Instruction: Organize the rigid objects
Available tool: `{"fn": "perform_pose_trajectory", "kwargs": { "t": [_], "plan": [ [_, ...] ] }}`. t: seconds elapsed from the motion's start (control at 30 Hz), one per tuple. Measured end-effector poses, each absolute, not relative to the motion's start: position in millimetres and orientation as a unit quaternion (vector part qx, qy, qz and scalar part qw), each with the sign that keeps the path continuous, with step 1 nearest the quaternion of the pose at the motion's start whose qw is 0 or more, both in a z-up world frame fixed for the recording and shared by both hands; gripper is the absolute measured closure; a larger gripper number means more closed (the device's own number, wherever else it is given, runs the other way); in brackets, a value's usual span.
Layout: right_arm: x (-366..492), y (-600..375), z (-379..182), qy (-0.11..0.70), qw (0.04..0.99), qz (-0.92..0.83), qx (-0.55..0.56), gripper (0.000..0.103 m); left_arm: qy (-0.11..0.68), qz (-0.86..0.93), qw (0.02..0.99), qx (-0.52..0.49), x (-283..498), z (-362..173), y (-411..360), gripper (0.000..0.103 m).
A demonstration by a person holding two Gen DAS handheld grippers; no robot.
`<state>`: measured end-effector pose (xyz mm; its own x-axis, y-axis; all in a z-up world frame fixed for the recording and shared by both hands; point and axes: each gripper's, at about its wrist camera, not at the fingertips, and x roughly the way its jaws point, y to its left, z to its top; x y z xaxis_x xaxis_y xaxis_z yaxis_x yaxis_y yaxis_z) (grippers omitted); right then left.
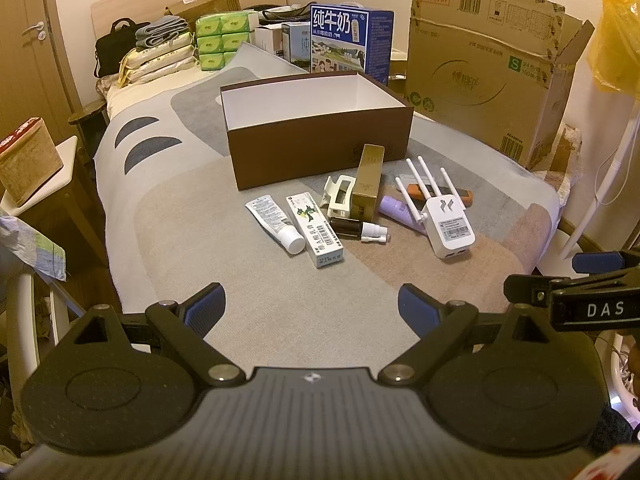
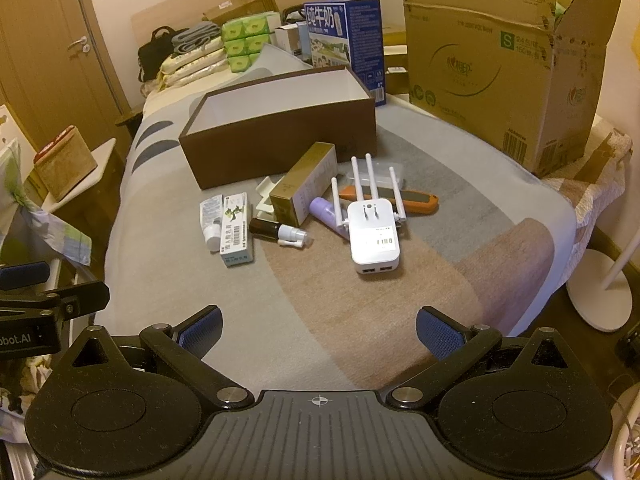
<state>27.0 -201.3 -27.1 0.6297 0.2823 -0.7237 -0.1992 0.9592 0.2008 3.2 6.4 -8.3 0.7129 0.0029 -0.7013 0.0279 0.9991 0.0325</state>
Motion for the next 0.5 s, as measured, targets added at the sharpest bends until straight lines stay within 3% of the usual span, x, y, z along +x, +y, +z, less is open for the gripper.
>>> {"fn": "perform_pose_trajectory", "kwargs": {
  "t": [0.5],
  "plan": [
    [31.4, -203.1, -31.9, 0.412, 0.9, 0.132, 0.051, 0.002, 0.383, -0.008, 0.923, 0.02, 8.5, -10.0, 2.1, 0.011]
  ]
}}
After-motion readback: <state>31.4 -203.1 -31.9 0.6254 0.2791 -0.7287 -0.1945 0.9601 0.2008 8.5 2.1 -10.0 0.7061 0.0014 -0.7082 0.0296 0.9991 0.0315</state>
